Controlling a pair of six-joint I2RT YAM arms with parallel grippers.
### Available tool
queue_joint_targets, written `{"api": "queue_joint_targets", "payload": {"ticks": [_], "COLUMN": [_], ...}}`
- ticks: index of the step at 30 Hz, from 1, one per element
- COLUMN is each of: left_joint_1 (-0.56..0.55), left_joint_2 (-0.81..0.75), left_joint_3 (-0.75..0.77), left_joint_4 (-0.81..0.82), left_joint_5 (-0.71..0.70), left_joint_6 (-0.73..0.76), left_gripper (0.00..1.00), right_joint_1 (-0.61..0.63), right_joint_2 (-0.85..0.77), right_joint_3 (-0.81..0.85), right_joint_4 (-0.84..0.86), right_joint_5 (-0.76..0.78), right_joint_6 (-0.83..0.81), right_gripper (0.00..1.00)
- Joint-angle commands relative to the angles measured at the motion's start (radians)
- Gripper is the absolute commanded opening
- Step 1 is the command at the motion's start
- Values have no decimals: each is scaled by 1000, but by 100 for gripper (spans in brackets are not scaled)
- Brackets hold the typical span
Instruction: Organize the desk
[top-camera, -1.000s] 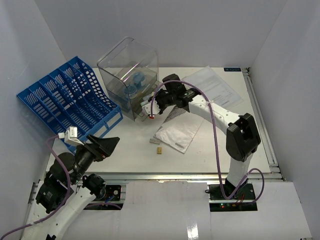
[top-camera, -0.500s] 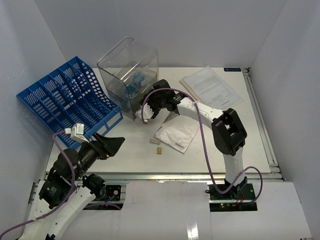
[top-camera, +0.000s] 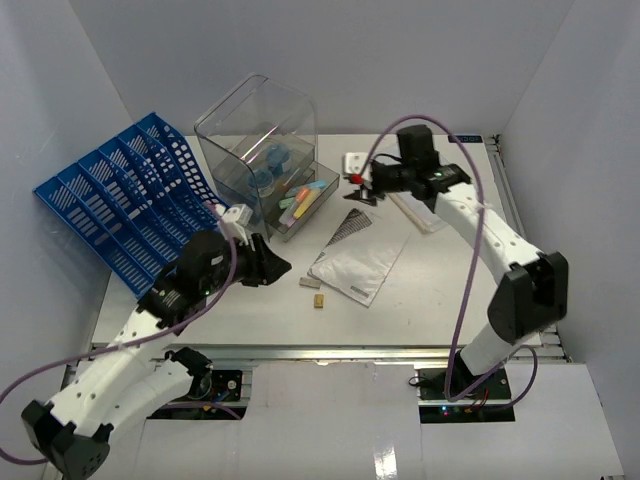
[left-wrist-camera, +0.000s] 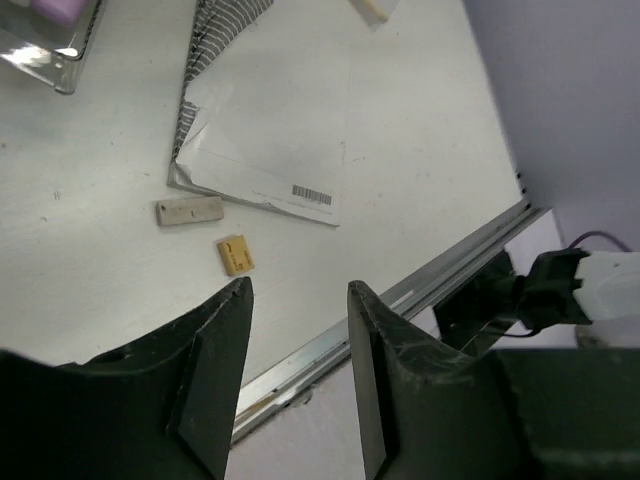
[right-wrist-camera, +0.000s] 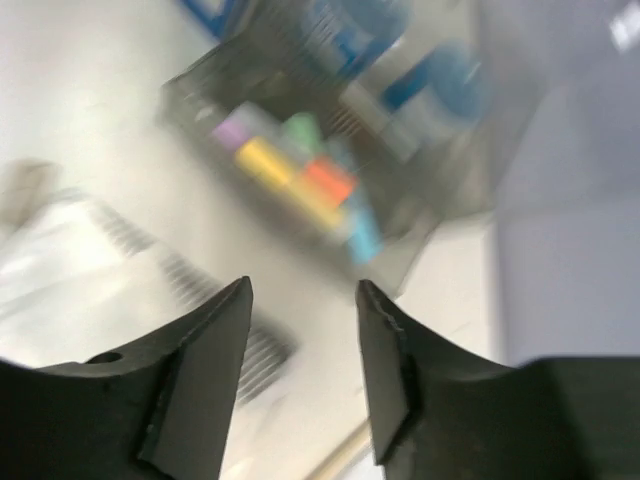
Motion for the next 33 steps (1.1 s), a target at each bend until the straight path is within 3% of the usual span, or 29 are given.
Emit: {"api": "queue_joint_targets", "payload": {"ticks": [1,5,10,15,19,22,26,27,33], "left_joint_1": [-23,-93,-166,-178,-156,-122,-98,-97,-86], "left_joint_2": [283,567,910,1116,1247,1306,1364,1375,1422], "left_joint_3": [123,284,543,725,833,903,959,976,1052], "left_joint_4": [155,157,80,20,-28,-58,-78,-84,-106], "left_joint_5": [112,40,-144,-355,-497,-565,-671,-687,-717], "left_joint_6": [213,367,565,682,746,754,761,763,762], "left_gripper": [49,44,41,42,50,61,95,98,98], "right_joint_1": [-147,-214,-274,-298,-309,-319,-332,-334,-351], "right_joint_2": [-225,-355,-458,-496,-504,-500,-507,-509,-511], "right_joint_3": [-302,-505,-656,-723,-747,-760,-763,-764,-766], "right_joint_4": [-135,-134,-59,42,51,50,50,51,50], "right_joint_5": [-395,-403,-387,-391,-389,-392,-397,-397,-399], "right_joint_6": [233,314,397,469,458,451,446,446,446], "right_gripper": [39,17,17,18,19,19,20,20,20]}}
